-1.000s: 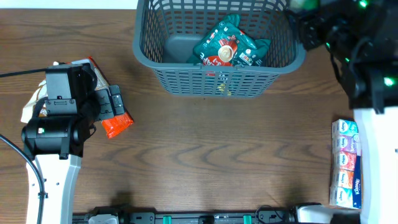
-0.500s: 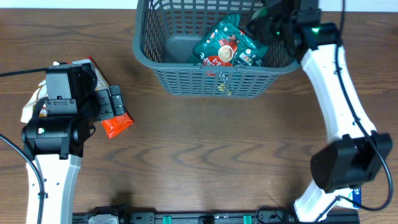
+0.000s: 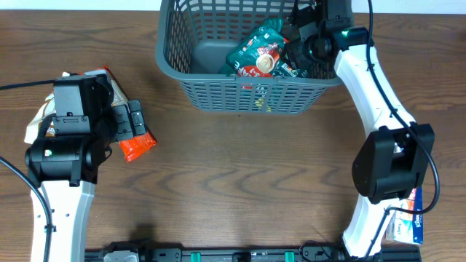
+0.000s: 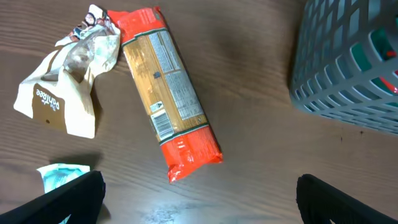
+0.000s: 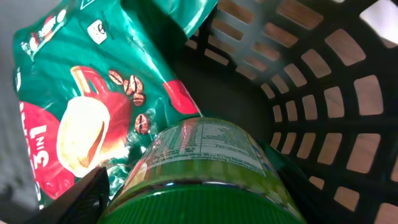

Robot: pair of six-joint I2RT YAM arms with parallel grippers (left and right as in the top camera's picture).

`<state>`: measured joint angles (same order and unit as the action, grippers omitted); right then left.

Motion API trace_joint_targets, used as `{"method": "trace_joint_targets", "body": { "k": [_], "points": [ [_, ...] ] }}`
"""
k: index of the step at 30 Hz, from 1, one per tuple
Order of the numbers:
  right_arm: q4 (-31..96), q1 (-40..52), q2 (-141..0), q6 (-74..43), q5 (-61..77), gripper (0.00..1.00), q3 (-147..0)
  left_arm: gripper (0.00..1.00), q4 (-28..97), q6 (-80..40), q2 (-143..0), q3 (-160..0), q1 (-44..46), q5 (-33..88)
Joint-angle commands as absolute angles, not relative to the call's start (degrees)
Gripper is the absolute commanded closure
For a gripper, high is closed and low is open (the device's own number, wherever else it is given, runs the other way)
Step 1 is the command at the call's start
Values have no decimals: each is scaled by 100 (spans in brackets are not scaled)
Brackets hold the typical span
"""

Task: Pack container
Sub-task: 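Lift the jar and drop it into the basket with right gripper, then lower right gripper onto the Kleenex tissue stack and grasp it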

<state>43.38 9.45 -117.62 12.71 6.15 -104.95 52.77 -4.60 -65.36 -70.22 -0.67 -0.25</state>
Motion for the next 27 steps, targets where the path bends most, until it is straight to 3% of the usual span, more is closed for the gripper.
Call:
{"method": "trace_joint_targets", "body": {
  "k": [1, 3, 4, 5, 6, 7, 14, 24, 27],
  "points": [
    [4281, 963, -11730, 1111, 427, 99, -10628, 1, 5332, -410, -6495, -7133, -95, -71],
    [4292, 963, -11730, 1116, 386, 96, -10628, 1, 5336, -410, -6495, -7133, -95, -71],
    [4296, 963, -11727, 1114, 388, 85, -10630, 1, 5336, -410, -6495, -7133, -95, -71],
    [4298, 963, -11721, 1116, 388, 62, -10630, 1, 5336, -410, -6495, -7133, -95, -71],
    [4298, 963, -11697, 1116, 392, 25, -10632, 1, 5336, -410, -6495, -7133, -95, -71],
    [4296, 965, -11679, 1116, 392, 1, -10641, 1, 5336, -410, -6495, -7133, -95, -71],
    [4453, 906, -11413, 495, -84, 1, -11327, 1, 5371, -410, -6495, -7133, -95, -71],
    [5734, 768, -11306, 425, -447, 1, -13399, 1, 5380, -410, -6495, -7133, -95, -71],
    [6206, 696, -11229, -191, -1127, 1, -13850, 2, 5380, -410, -6495, -7131, -95, -71]
  ]
}}
